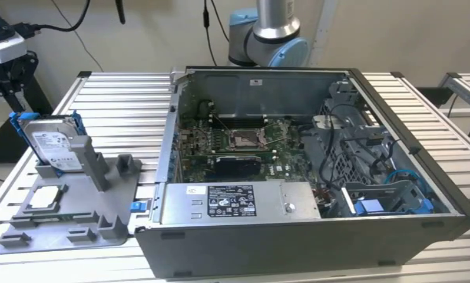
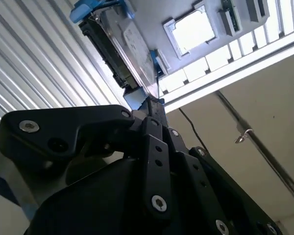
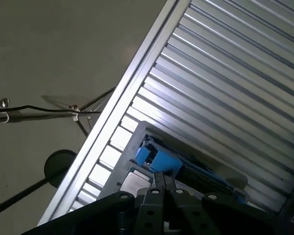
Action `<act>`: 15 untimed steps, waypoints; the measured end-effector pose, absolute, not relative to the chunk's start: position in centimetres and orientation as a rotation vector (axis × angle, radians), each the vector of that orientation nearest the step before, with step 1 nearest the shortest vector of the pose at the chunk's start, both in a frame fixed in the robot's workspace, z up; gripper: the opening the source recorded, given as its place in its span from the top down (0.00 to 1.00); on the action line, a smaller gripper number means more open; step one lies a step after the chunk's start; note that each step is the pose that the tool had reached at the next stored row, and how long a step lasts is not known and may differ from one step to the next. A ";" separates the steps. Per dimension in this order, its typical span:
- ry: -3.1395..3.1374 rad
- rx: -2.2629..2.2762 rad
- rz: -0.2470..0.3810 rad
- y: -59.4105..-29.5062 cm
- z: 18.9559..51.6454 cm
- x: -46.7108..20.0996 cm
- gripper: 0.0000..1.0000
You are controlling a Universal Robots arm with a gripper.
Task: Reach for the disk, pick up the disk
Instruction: 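Pick up the disk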
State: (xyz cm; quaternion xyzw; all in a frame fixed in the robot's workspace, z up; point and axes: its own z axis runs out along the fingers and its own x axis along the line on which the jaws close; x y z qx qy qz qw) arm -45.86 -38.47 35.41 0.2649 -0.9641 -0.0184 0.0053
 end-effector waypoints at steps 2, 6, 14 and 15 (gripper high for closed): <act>-3.002 0.884 -0.057 -38.5 35.4 -45.9 1.00; -2.967 0.992 -0.056 -38.5 35.4 -45.9 1.00; -2.885 1.203 -0.055 -38.5 35.4 -45.9 1.00; -2.874 1.230 -0.054 -38.5 35.4 -45.9 1.00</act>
